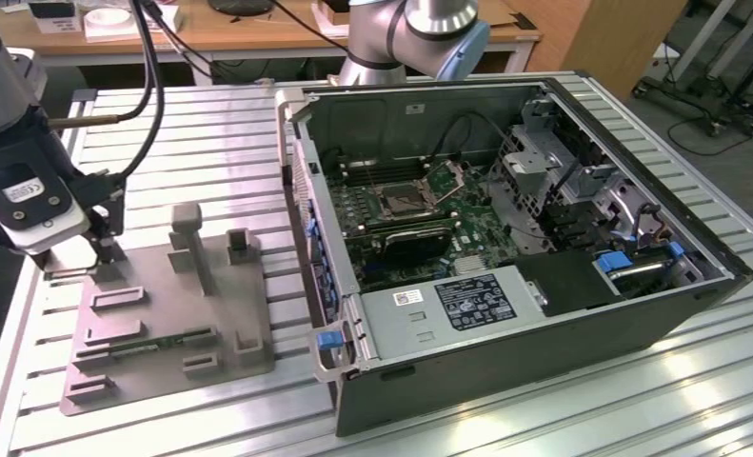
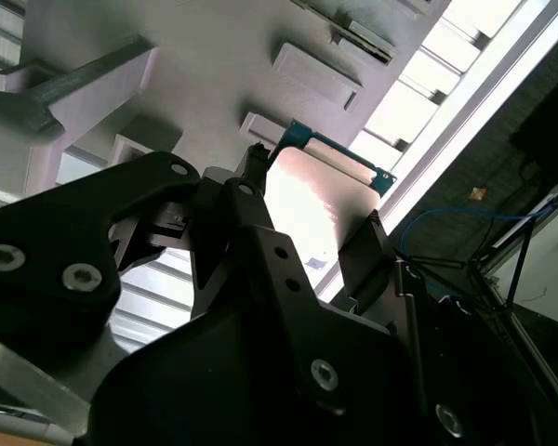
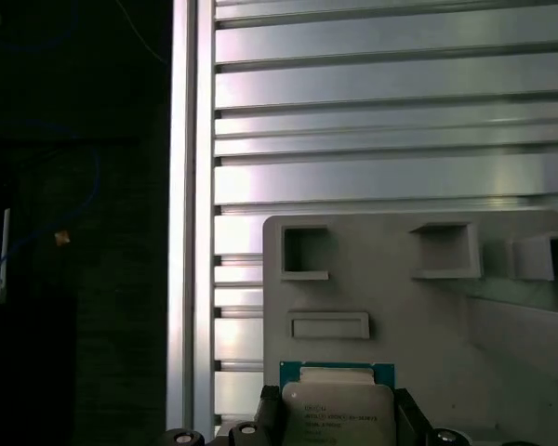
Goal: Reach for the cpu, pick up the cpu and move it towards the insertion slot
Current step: 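Pick up the cpu and move it towards the insertion slot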
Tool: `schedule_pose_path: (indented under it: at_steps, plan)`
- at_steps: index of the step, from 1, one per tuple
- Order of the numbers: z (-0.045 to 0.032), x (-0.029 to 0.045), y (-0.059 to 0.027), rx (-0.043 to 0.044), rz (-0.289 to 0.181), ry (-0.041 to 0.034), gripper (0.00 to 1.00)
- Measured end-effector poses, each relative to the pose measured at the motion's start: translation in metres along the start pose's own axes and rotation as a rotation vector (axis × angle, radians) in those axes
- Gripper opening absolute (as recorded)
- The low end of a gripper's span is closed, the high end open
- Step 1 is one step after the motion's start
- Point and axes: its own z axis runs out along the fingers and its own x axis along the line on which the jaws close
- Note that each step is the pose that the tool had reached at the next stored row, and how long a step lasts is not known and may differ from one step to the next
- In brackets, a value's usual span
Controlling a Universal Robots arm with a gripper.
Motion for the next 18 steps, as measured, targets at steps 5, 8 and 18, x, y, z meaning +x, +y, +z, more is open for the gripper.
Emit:
schedule_pose_path:
  at_steps: [5,8,18]
  plan:
    - [-0.0060,0.0000,0.0004,0.0000,0.000,-0.0003,0.55]
    - [-0.0082,0.0001,0.0006,0.0001,0.000,-0.0002,0.55]
    - [-0.0160,0.0001,0.0011,0.0000,0.000,-0.0003,0.55]
